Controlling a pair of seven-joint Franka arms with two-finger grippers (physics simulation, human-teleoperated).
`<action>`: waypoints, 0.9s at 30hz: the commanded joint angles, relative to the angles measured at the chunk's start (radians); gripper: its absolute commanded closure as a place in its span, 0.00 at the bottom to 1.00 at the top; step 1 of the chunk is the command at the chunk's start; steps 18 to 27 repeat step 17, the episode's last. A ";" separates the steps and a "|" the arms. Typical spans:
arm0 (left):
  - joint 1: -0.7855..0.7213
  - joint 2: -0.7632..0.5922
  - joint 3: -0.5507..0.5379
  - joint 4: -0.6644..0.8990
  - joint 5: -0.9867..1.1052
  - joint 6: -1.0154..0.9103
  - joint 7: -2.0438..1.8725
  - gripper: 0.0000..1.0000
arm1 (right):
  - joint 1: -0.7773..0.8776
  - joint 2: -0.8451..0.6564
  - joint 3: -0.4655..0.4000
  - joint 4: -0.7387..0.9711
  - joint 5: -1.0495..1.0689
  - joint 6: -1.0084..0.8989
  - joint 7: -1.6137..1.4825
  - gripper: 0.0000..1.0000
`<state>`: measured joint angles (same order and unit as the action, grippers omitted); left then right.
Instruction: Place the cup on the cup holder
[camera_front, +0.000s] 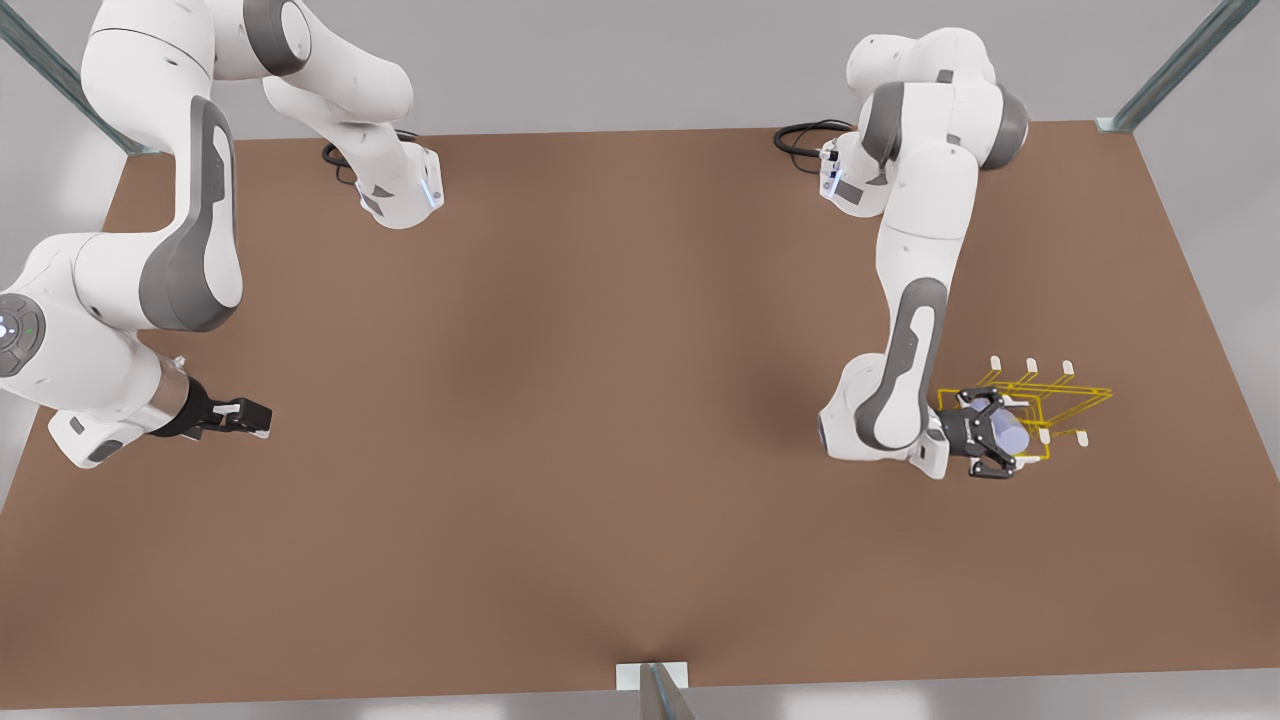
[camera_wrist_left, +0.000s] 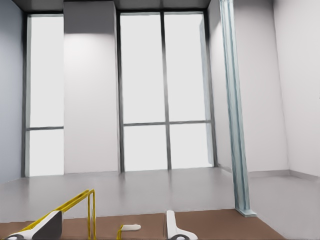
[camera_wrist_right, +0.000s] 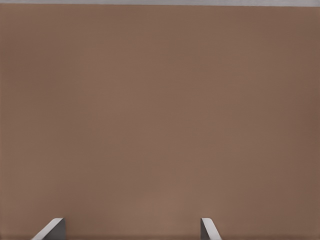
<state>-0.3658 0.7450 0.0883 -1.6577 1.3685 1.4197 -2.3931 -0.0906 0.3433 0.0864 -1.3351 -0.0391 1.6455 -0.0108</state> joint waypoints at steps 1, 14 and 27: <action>-0.008 -0.101 -0.073 0.018 -0.158 -0.008 0.185 0.00 | 0.000 -0.001 0.000 0.000 0.001 0.000 -0.002 0.00; 0.266 -0.517 -0.082 0.252 -1.457 0.047 2.594 0.00 | 0.000 -0.001 0.000 0.000 -0.001 -0.001 0.002 0.00; 0.266 -0.501 -0.078 0.288 -1.462 0.050 2.574 0.00 | 0.000 -0.001 0.000 0.000 -0.001 -0.001 -0.002 0.00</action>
